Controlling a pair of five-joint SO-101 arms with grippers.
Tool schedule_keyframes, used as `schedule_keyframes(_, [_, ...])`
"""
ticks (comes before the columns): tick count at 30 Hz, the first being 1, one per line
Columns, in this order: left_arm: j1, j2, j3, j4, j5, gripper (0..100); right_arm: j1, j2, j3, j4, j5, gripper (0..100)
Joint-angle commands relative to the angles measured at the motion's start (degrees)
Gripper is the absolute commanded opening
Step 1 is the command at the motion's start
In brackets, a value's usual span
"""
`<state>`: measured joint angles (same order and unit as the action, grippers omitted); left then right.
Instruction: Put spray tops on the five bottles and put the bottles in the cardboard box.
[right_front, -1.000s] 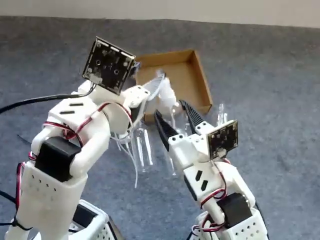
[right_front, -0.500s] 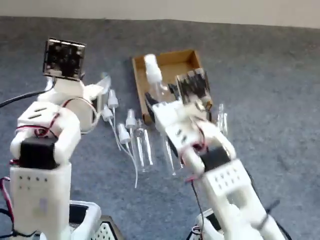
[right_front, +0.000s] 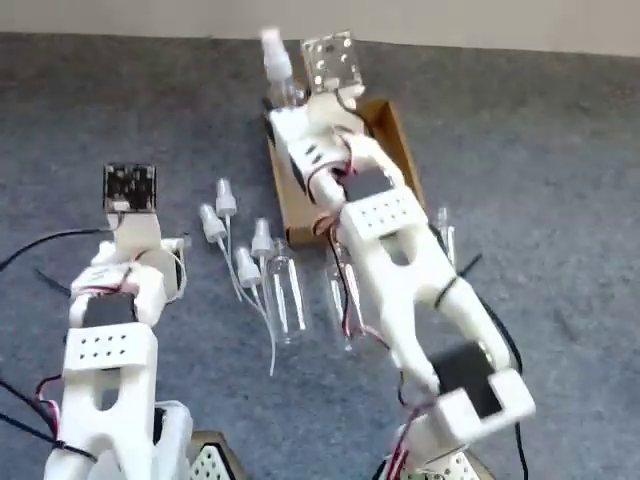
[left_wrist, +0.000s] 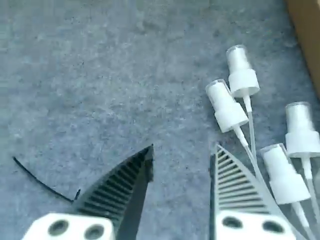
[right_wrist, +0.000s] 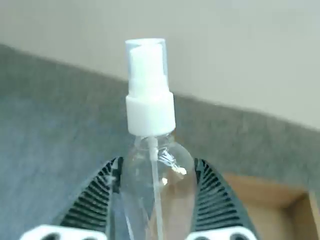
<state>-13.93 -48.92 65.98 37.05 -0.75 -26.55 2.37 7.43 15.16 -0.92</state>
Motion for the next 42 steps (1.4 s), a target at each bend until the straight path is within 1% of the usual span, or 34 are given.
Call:
schedule_keyframes(1, [1.2, -0.5, 3.3, -7.4, -0.2, 17, 3.7, 7.4, -8.4, -11.3, -0.6, 0.4])
schedule_keyframes(4, [2.8, -0.4, 4.6, -9.2, -0.4, 17, 4.1, 12.4, -9.1, -13.5, -0.5, 0.4])
schedule_keyframes(7, [4.2, -0.7, 3.9, -9.4, -0.4, 18, 2.6, 13.0, -8.9, -10.3, -0.7, 0.4])
schedule_keyframes(9, [6.6, -0.8, 1.9, -10.5, -0.4, 18, 0.9, 11.6, -8.8, -8.7, -0.7, 0.4])
schedule_keyframes(11, [10.5, -0.7, -0.3, -9.9, -0.4, 20, -0.6, 9.7, -8.5, -7.0, -0.8, 0.4])
schedule_keyframes(13, [14.8, -0.7, -2.8, -9.0, -0.4, 24, -2.0, 7.0, -7.0, -4.3, -1.8, 0.4])
schedule_keyframes(15, [17.5, -0.7, -4.4, -8.4, -0.4, 25, -2.9, 3.1, -5.4, -1.0, -4.5, 0.4])
schedule_keyframes(18, [19.0, -0.4, -8.0, -8.4, -0.1, 24, -3.1, -3.6, -1.7, 2.9, -5.5, 0.4])
schedule_keyframes(23, [21.5, -0.2, -12.3, -8.5, 0.0, 25, -3.9, -15.3, 8.0, 3.5, -5.5, 0.4])
schedule_keyframes(28, [21.8, -0.1, -14.0, -8.5, 1.1, 25, -5.7, -27.4, 18.8, 3.6, -5.5, 0.4])
schedule_keyframes(31, [21.8, -0.1, -14.0, -8.5, 1.4, 25, -7.2, -32.7, 22.9, 8.0, -5.5, 0.4])
schedule_keyframes(33, [21.8, -0.1, -14.0, -8.5, 1.3, 25, -8.0, -34.8, 23.8, 9.9, -5.5, 0.4])
schedule_keyframes(39, [21.3, -0.2, -12.9, -8.5, 1.1, 25, -8.0, -37.5, 24.0, 10.5, -5.5, 0.4])
schedule_keyframes(42, [19.9, -0.2, -12.1, -9.9, 1.1, 25, -8.0, -37.3, 23.9, 12.8, -5.5, 0.4])
